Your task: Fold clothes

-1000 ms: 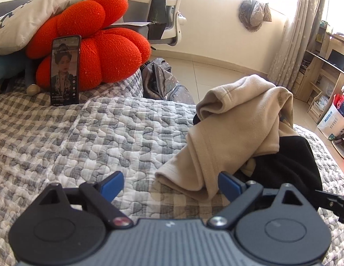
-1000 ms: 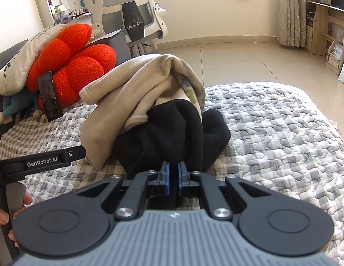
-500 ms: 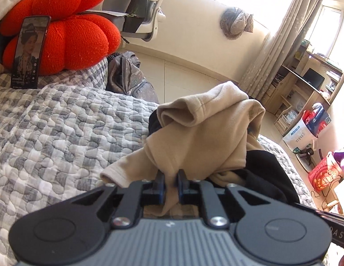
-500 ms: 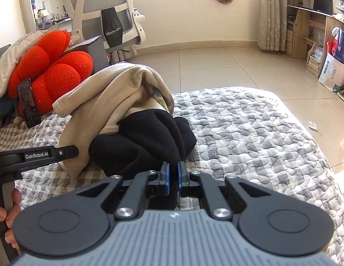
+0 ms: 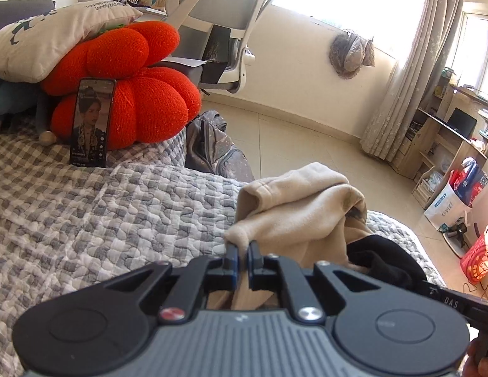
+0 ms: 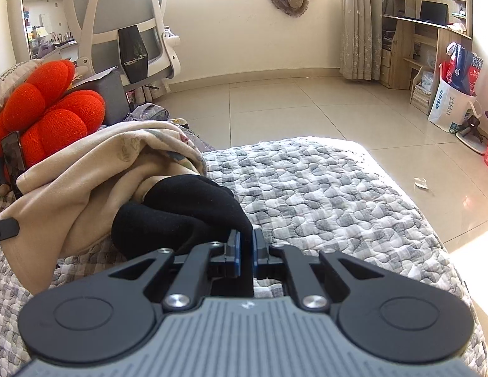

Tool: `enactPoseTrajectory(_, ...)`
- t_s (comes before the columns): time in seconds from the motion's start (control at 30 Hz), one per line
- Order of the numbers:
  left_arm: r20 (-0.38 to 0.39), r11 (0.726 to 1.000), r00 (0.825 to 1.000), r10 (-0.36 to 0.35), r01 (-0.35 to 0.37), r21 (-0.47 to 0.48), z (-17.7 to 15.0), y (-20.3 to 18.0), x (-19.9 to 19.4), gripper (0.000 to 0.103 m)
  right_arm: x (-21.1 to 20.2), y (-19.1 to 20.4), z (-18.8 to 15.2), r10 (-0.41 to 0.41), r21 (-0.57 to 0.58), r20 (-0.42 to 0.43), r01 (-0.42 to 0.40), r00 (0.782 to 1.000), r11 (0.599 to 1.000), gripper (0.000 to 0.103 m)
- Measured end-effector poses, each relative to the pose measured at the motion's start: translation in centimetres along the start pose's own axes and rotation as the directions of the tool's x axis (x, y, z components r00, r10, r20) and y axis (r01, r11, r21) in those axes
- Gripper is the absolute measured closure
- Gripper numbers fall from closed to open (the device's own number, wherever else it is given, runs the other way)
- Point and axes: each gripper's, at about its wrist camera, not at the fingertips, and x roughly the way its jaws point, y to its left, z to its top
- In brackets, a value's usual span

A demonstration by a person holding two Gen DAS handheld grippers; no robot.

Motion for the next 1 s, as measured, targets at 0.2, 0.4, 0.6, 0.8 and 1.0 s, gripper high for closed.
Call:
enactPoseTrajectory(0.2,0.015,0.994,0.994,0.109,-0.11,0.019,0.5,1.3,-0.6,0.098,0.6,-0.7,0.3,-0.031,0.019,0.003,0.031,1.0,0.999,0.095)
enactPoseTrajectory(0.4,0.013,0.989,0.989,0.15,-0.15,0.018,0.7,2.7,-0.9,0.098,0.7,-0.8,0.5,-0.077,0.024,0.022,0.076,0.997,0.997,0.095)
enactPoseTrajectory(0.6,-0.011,0.988,0.987,0.157,-0.157,0.011,0.9,4.1,-1.1,0.098,1.2,-1.1,1.3,-0.117,0.038,0.08,0.115,0.99,0.993,0.096)
enactPoseTrajectory(0.8,-0.042,0.989,0.988,0.149,-0.149,0.001,1.0,5.5,-1.3,0.098,0.8,-2.5,2.5,-0.187,0.095,0.151,0.175,0.971,0.98,0.097)
enactPoseTrajectory(1.0,-0.16,0.998,0.985,-0.061,0.06,-0.014,0.2,5.1,-2.1,0.098,1.0,-5.2,3.1,-0.228,0.155,0.15,0.205,0.962,0.966,0.097)
